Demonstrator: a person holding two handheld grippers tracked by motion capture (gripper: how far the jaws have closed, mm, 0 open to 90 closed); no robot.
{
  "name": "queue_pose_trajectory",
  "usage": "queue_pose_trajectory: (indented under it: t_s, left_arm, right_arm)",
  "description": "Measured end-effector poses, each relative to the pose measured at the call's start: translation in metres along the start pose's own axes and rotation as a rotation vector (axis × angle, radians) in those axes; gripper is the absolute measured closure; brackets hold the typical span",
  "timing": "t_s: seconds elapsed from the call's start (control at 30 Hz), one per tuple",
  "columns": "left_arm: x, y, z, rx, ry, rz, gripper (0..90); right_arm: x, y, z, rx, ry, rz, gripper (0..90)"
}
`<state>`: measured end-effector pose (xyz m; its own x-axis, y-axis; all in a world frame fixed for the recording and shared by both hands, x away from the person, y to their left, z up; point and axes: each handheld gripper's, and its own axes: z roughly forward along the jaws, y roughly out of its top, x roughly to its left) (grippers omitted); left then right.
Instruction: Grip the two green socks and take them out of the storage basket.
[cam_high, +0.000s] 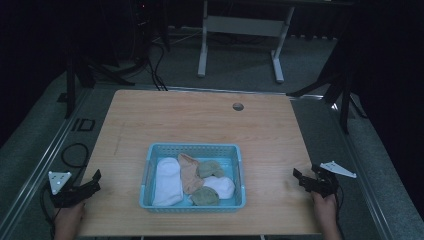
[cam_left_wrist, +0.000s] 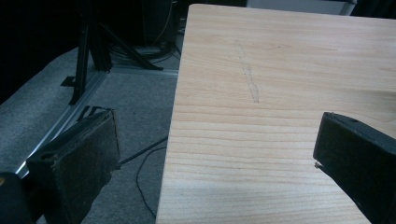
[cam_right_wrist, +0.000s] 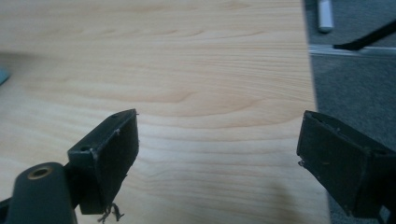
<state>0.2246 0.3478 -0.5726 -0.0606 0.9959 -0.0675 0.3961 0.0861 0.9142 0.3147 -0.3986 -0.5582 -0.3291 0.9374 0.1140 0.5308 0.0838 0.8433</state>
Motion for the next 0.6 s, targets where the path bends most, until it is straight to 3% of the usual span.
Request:
queue_pose_trajectory:
  t_s: [0.13, 0.23, 0.43, 0.6]
  left_arm:
    - [0.0, 0.0, 0.0, 0.001, 0.0, 0.0, 0.7]
    - [0.0, 0.0, 0.0, 0.002, 0.001, 0.001, 0.7]
    - [0.0, 0.0, 0.0, 0.002, 0.0, 0.001, 0.7]
    - [0.0, 0.0, 0.0, 0.004, -0.002, -0.001, 0.7]
  right_arm:
    - [0.002, 0.002, 0.001, 0.042, 0.074, -0.046, 12.9]
    - [0.003, 0.004, 0.003, 0.084, 0.186, -0.1, 13.0]
    - [0.014, 0.007, 0.007, 0.187, 0.355, -0.251, 13.4]
    - [0.023, 0.012, 0.009, 0.284, 0.457, -0.362, 13.5]
